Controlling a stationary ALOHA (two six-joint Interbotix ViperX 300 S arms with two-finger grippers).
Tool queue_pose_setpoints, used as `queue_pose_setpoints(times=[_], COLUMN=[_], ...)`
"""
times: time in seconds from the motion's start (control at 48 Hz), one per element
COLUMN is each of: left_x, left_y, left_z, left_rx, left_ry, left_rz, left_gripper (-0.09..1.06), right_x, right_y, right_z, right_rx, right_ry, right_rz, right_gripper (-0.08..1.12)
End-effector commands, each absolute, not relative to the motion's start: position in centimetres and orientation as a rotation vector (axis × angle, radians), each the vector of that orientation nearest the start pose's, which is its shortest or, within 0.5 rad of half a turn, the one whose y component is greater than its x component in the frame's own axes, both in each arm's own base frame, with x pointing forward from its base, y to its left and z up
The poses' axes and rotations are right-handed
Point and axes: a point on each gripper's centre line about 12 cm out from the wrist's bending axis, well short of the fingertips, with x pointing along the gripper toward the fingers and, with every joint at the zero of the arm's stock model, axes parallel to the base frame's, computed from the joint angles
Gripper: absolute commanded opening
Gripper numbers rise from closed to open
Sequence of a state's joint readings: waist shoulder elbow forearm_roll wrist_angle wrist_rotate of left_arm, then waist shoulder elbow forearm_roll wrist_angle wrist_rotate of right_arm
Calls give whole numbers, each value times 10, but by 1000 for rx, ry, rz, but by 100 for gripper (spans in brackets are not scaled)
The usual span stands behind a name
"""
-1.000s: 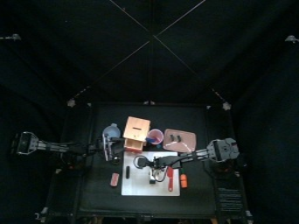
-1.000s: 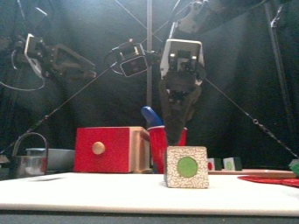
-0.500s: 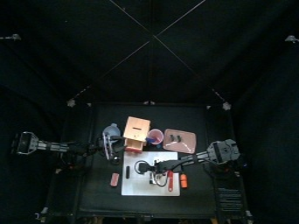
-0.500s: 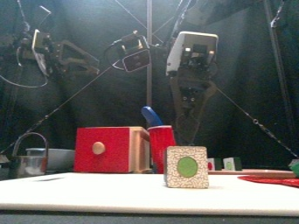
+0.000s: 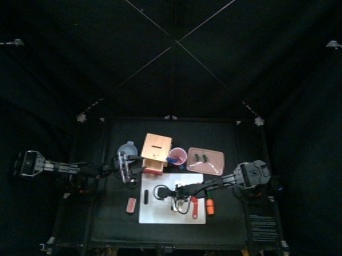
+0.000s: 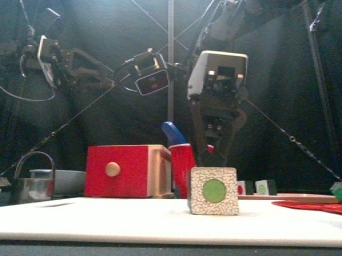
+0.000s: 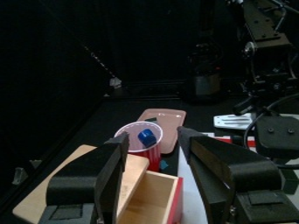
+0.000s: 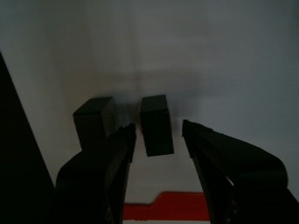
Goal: Place sushi on board then cut the sushi with the knife then place the pieces on the plate
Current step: Place the 4 sushi pieces on the plate
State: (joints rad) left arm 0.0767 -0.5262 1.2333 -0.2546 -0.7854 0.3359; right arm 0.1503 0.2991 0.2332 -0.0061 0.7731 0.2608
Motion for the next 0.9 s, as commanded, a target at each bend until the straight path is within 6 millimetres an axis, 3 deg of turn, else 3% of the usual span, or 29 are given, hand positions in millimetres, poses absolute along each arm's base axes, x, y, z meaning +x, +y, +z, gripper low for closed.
queue_pose_setpoints(times=[0.021, 0.188, 0.354, 0.583, 0.75, 0.896], left_x=[246, 245, 245, 245, 244, 243], left_y=[41, 42, 42, 43, 42, 42], left_z=[235, 235, 235, 234, 232, 230], left_rx=[147, 138, 138, 140, 143, 145], left_ry=[-63, -60, -60, -57, -53, -47], left_rz=[267, 275, 276, 278, 276, 277], left_gripper=[85, 85, 85, 85, 85, 85], right_x=[434, 434, 432, 419, 393, 343], right_y=[64, 64, 64, 42, 15, -17], right_z=[138, 137, 145, 159, 174, 180], right_rx=[134, 145, 166, 232, 353, 462], right_ry=[1282, 1278, 1262, 1231, 1188, 1186], right_rz=[-42, -43, -47, -93, -166, -318], right_gripper=[82, 79, 67, 62, 61, 61])
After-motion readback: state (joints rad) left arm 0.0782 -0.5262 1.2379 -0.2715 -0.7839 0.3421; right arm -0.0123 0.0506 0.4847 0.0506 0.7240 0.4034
